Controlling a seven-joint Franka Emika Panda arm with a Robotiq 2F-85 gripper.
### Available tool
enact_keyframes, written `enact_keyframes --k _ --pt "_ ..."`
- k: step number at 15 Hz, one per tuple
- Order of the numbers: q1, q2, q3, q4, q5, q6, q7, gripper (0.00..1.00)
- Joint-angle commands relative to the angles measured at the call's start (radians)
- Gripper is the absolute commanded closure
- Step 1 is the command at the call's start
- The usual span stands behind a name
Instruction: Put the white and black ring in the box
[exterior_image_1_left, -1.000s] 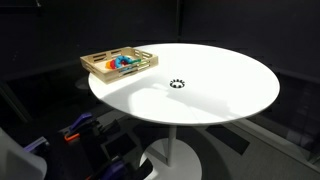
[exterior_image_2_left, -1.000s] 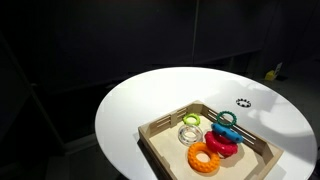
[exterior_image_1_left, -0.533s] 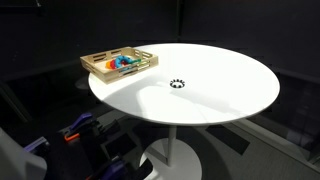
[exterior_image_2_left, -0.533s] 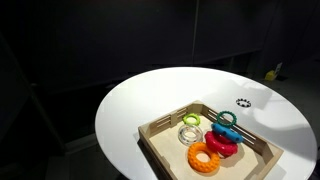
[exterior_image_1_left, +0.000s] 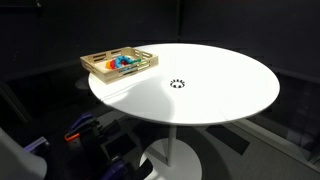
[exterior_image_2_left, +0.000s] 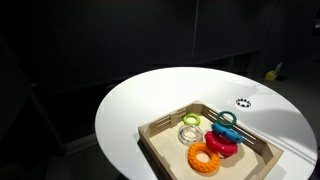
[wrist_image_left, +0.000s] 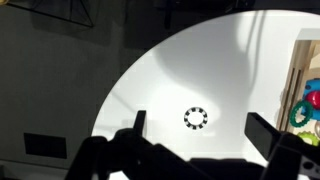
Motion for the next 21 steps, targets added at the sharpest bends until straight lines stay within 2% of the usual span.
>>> enact_keyframes --k 1,6,9,11,21 --pt "0.001 0.088 -0.013 0.04 0.054 0.072 0.051 0.0" --pt "-0.01 0.187 0.008 0.01 0.039 0.237 0.184 0.0" --pt "-0.008 0.242 0.014 0.007 0.031 0.29 0.236 0.0" --pt "-0.004 0.237 0.009 0.001 0.041 0.278 0.207 0.0" --pt "-0.002 0.299 0.01 0.026 0.06 0.293 0.229 0.0"
